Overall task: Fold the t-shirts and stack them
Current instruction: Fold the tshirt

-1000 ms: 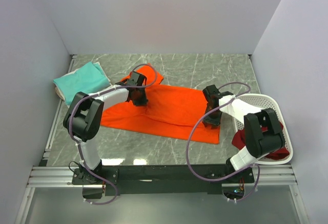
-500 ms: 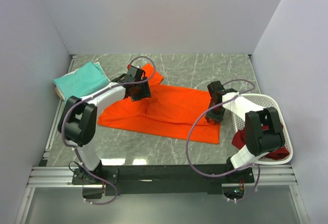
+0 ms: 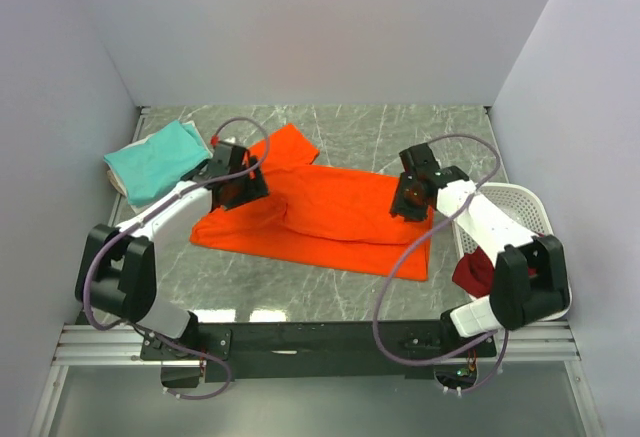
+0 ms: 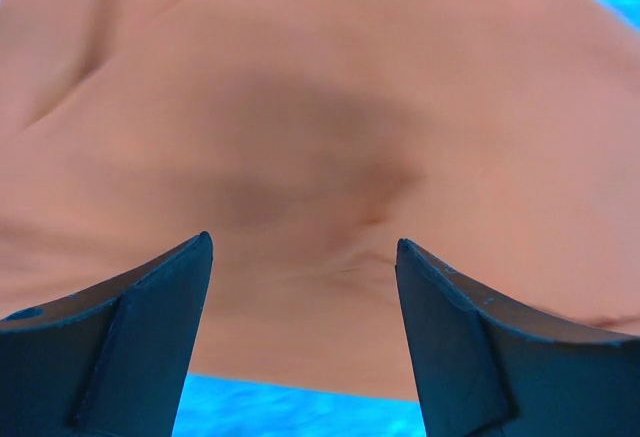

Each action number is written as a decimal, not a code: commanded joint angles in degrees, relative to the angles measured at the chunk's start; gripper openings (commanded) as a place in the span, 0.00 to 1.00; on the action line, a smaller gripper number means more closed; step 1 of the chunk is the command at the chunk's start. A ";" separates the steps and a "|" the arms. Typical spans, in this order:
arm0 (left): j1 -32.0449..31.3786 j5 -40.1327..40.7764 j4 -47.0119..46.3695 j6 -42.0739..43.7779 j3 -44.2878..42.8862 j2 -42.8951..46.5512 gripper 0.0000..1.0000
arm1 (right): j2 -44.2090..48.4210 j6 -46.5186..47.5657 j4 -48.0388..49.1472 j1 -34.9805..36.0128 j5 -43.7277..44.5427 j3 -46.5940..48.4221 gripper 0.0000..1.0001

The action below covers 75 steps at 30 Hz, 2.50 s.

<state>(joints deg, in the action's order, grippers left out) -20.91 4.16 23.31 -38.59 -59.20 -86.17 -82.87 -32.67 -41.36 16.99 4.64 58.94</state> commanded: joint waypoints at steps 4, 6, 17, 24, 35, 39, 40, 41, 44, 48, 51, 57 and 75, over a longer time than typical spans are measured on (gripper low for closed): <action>4.99 -0.65 -2.65 0.00 9.45 4.96 0.80 | 2.19 -1.95 5.76 12.00 -9.47 3.73 0.43; 5.61 -1.52 -4.06 -0.08 12.08 5.05 0.80 | -0.70 -3.10 8.30 16.30 -11.75 4.17 0.43; 9.13 -3.64 -7.66 -1.14 18.94 3.47 0.81 | -17.76 -5.57 9.64 26.86 -15.10 13.13 0.43; 9.48 -3.64 -8.37 -1.40 20.61 4.26 0.82 | -20.92 -5.30 8.67 27.13 -14.14 13.75 0.43; 9.66 -4.51 -8.63 -1.75 21.67 4.52 0.82 | -25.67 -5.66 8.32 27.04 -10.89 15.94 0.43; 9.74 -4.60 -8.72 -1.75 22.11 4.78 0.82 | -26.37 -5.48 7.62 26.51 -9.48 17.00 0.43; 9.66 -4.69 -8.72 -1.84 22.20 4.78 0.82 | -26.81 -5.48 7.44 26.08 -9.22 17.44 0.43; 9.66 -4.60 -8.72 -1.84 22.28 4.78 0.82 | -26.99 -5.39 7.18 25.90 -8.78 17.61 0.43; 9.74 -4.60 -8.55 -1.84 22.55 5.05 0.82 | -27.17 -5.39 7.26 25.02 -7.90 17.88 0.43; 9.92 -4.43 -8.28 -1.58 22.90 5.31 0.82 | -28.04 -5.04 7.26 23.79 -7.63 18.49 0.43; 10.01 -4.34 -8.02 -1.49 22.99 5.75 0.82 | -28.84 -4.78 7.17 22.82 -7.20 19.37 0.43; 10.27 -4.34 -7.32 -1.23 23.52 6.98 0.82 | -30.85 -4.07 6.30 21.50 -6.93 23.32 0.43; 10.18 -4.25 -0.37 3.07 11.49 11.03 0.82 | -23.50 -2.84 -1.43 17.38 -3.43 27.91 0.44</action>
<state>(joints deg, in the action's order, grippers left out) -10.90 -0.14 21.76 -38.50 -42.44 -77.36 -113.19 -36.10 -39.44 35.75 -1.67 85.34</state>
